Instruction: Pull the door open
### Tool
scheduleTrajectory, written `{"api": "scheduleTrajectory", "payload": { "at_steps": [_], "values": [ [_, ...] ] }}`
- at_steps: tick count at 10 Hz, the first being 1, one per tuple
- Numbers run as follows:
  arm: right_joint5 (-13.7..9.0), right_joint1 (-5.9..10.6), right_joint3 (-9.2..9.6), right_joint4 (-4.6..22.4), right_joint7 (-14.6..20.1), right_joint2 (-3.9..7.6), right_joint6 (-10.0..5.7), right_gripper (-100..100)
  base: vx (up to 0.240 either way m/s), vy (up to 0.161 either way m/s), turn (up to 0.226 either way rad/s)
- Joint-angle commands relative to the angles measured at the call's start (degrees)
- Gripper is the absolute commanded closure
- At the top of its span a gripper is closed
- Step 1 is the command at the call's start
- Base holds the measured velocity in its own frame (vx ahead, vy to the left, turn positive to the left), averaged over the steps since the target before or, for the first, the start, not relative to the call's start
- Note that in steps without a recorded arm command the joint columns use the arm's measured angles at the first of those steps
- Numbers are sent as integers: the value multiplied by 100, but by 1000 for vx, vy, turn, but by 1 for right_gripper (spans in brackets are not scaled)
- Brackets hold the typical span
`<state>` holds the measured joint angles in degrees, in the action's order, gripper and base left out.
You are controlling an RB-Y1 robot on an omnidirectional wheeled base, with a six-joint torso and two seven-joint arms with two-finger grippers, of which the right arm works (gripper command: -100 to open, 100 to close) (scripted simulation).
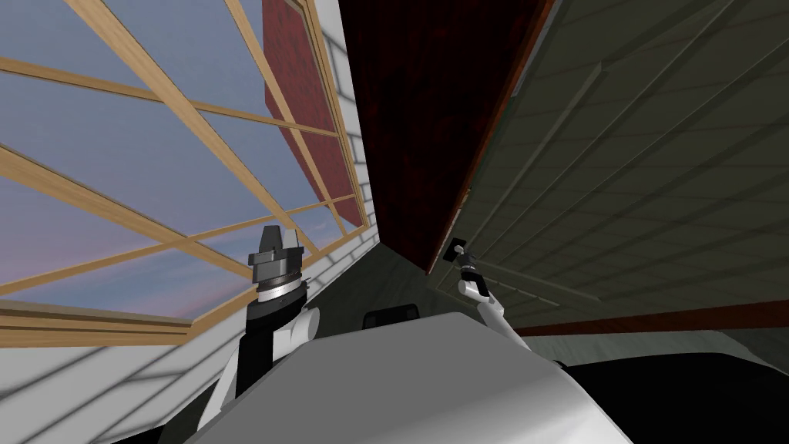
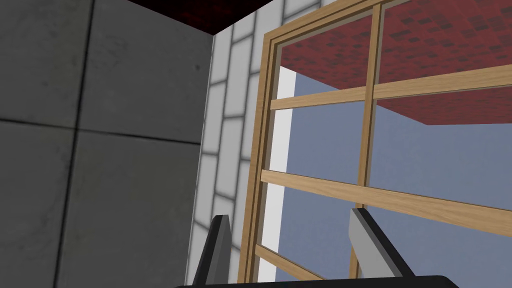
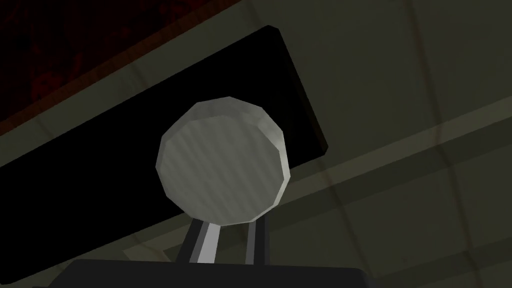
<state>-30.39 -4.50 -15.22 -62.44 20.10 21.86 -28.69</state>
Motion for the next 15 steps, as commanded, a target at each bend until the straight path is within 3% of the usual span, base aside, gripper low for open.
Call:
{"api": "scheduleTrajectory", "payload": {
  "at_steps": [1,3,4,5,6,7,8,9,10,15],
  "values": [
    [-123,83,10,-75,165,49,-64,100,-50,-8,50],
    [-533,112,111,-40,538,101,-65,100,-75,-13,102],
    [-567,112,111,-40,610,101,-65,100,-71,-20,69],
    [-781,127,160,-22,763,127,-65,100,-59,-6,96],
    [-781,127,160,-22,828,127,-65,100,-56,6,45],
    [-995,141,209,-5,1005,152,-65,100,-78,-7,96],
    [-995,141,209,-5,1045,152,-65,100,-63,-9,57],
    [-1206,155,257,12,1259,177,-66,100,-58,0,69],
    [-1285,68,258,-6,1279,48,47,-100,-56,-5,-14],
    [-2037,-20,281,-434,1891,-245,160,-100,-83,50,10]
  ]
}}
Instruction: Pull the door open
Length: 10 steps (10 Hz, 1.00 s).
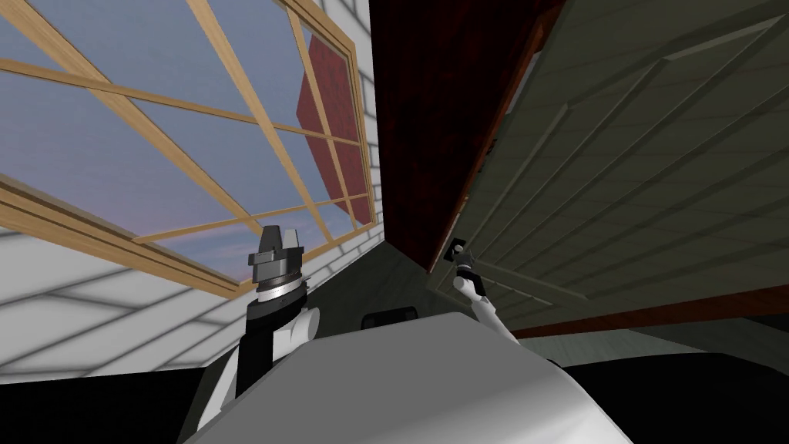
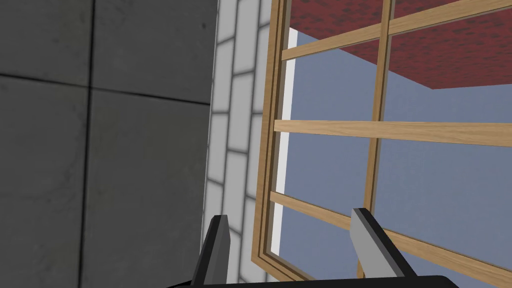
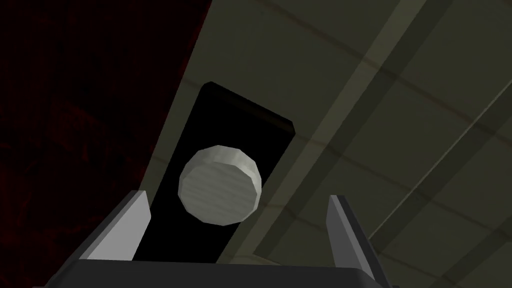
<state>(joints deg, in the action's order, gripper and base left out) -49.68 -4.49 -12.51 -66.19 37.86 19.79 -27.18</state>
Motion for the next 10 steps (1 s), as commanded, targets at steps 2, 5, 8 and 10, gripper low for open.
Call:
{"api": "scheduleTrajectory", "payload": {
  "at_steps": [2,5,8,10],
  "values": [
    [-460,-62,22,-257,398,-174,61,-100,-94,54,7],
    [-918,-116,36,-517,770,-353,130,-100,-88,48,6],
    [-1054,-135,47,-594,887,-407,145,-100,-57,25,3],
    [-1060,-110,31,-559,914,-411,123,-100,106,-96,23]
  ]
}}
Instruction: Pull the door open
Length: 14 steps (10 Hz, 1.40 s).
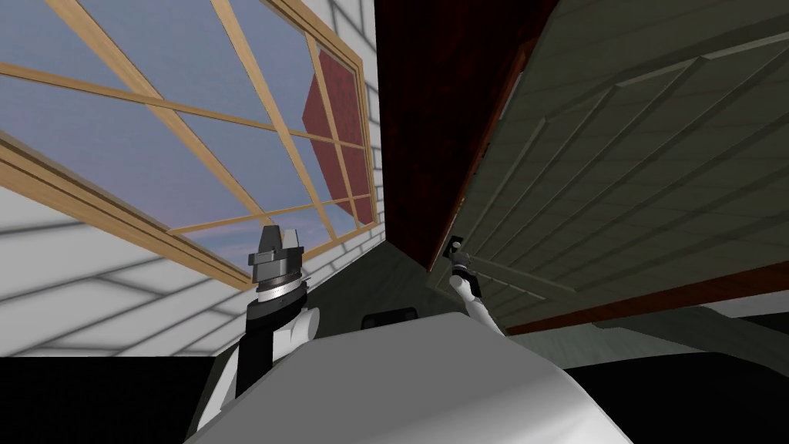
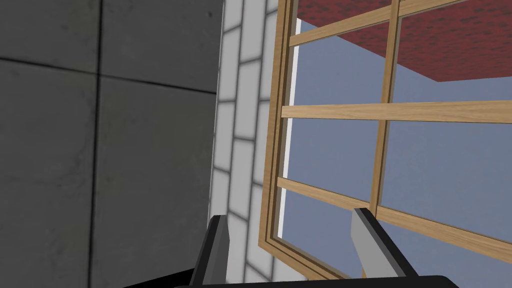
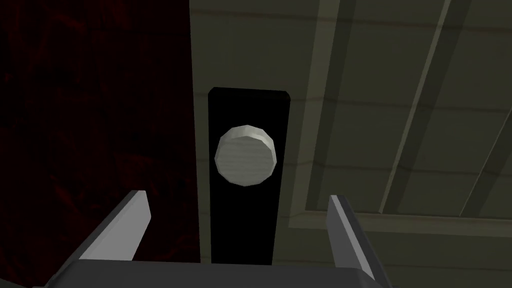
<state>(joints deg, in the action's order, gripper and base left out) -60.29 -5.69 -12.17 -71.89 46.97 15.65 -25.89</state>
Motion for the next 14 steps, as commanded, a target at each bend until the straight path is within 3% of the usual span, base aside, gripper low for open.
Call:
{"api": "scheduleTrajectory", "payload": {
  "at_steps": [1,5,6,11,14],
  "values": [
    [3,25,-13,34,6,3,-19,-100,173,-164,27],
    [8,56,-36,77,8,3,-43,-100,161,-124,28],
    [8,56,-36,77,8,3,-43,100,-5,1,-12],
    [8,56,-36,77,8,3,-43,100,-15,9,1],
    [28,-1,152,-6,119,32,15,100,-165,-31,74]
  ]
}}
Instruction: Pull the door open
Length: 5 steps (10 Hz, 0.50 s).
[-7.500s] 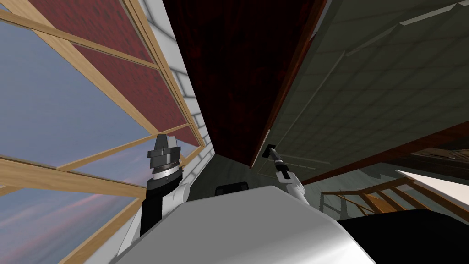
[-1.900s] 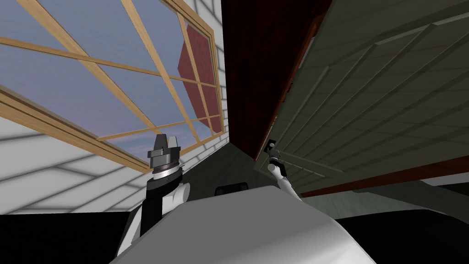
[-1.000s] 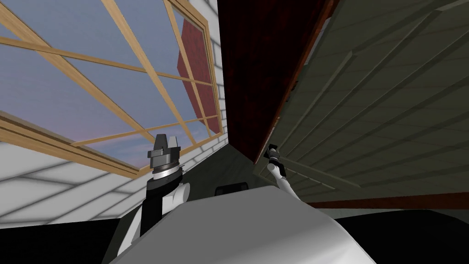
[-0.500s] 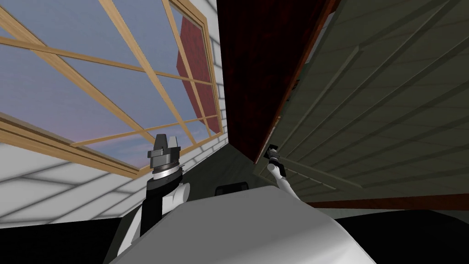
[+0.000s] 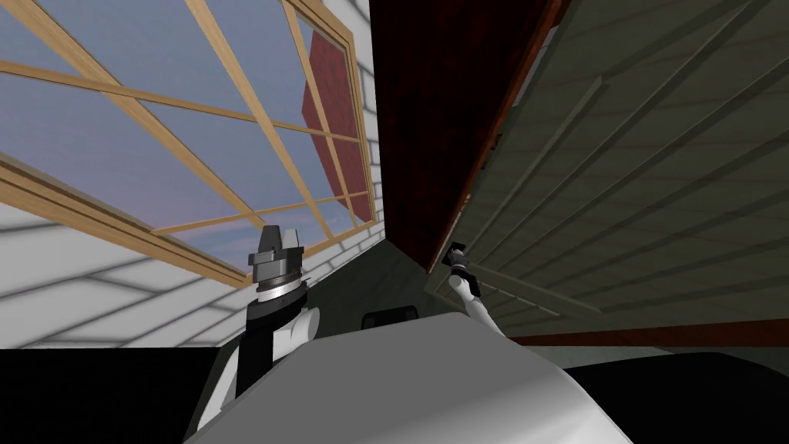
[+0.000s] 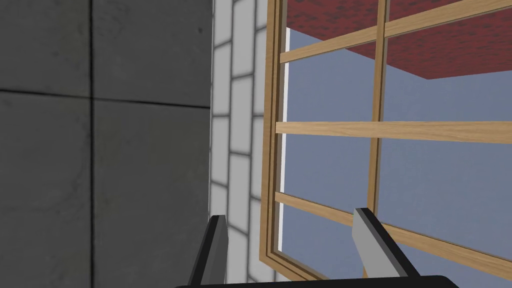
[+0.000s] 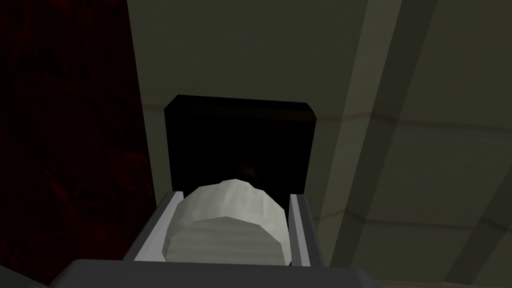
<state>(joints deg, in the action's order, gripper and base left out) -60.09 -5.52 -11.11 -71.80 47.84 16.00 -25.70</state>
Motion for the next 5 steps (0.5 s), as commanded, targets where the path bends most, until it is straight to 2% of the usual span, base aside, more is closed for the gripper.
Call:
{"api": "scheduleTrajectory", "payload": {
  "at_steps": [1,5],
  "values": [
    [17,-36,120,-59,79,12,11,100,-201,-1,73],
    [55,-113,447,-247,285,76,73,100,-204,-21,89]
  ]
}}
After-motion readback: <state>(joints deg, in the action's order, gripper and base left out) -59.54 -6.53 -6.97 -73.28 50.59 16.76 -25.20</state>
